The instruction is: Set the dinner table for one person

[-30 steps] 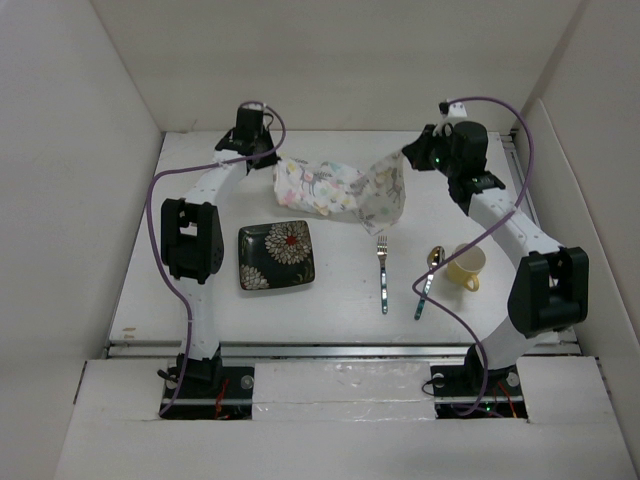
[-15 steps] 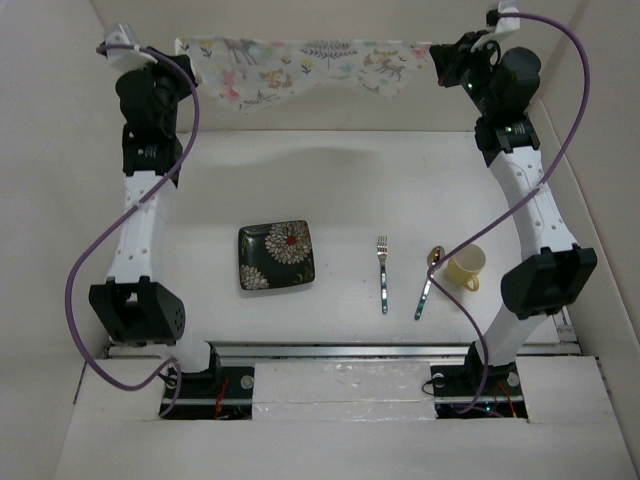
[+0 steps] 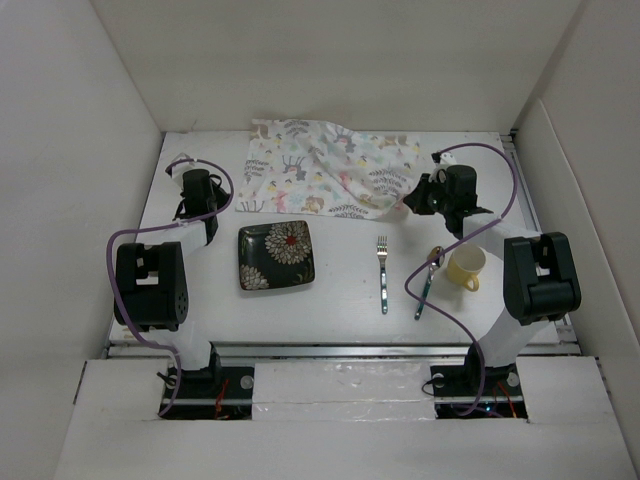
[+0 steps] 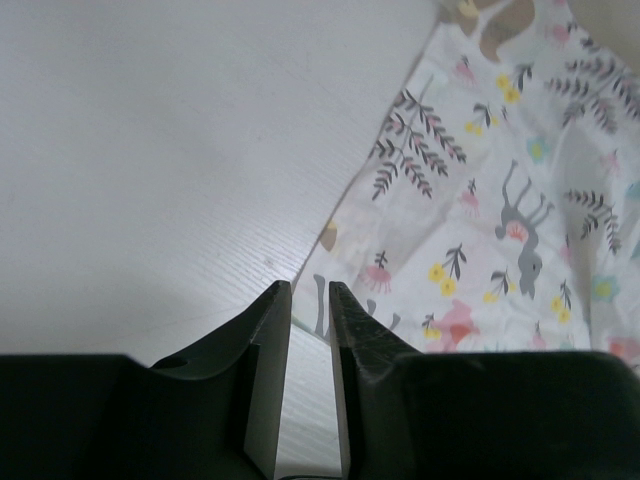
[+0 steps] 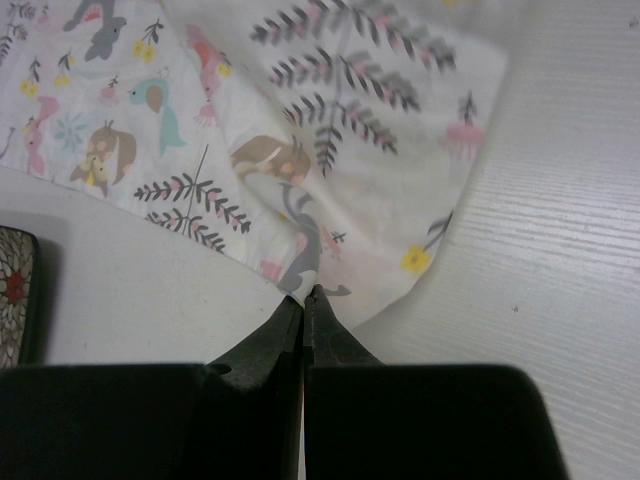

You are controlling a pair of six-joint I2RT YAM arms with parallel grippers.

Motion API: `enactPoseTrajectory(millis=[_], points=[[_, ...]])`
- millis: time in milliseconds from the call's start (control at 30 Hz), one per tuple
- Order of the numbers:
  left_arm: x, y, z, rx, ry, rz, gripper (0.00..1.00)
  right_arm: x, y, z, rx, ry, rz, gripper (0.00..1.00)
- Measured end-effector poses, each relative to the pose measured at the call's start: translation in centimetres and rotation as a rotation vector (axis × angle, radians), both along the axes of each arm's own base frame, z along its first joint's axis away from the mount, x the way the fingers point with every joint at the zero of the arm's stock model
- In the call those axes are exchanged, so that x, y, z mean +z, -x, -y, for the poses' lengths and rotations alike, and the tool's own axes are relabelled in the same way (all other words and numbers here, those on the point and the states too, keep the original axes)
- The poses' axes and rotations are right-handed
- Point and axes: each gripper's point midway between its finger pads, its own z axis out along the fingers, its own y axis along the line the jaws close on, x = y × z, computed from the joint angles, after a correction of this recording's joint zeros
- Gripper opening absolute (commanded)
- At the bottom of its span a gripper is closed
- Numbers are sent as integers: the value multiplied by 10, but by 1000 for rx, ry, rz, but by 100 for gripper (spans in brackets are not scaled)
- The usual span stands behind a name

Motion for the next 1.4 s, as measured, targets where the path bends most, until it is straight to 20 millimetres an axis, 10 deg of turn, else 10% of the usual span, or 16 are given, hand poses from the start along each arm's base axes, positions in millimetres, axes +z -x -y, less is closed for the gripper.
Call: enactPoseTrajectory(millis=[400,600,700,1000,1133,1300,1400], points=[[24,-31,4,14,12,-31,47,-19,0,21,-91,53,-66,2],[-42,-50,29,-108,-27,-256,47,-10,8,44,-211,112,-71,11],[-82,-33,34,-153,-36,-389,45,-6,21,55,-265,118,-71,30],[-82,-29,33,-175,-68,-426,45,18,49,72,-355,115,-33,67],[-83,-27,35,-200,-82,-432,42,35,44,67,-338,88,9,66],[-86,-20,41,-256,-98,-464,2,8,35,51,-288,76,-55,65],[-89,-14,44,-288,-112,-492,0,-5,37,44,-266,73,-88,65]])
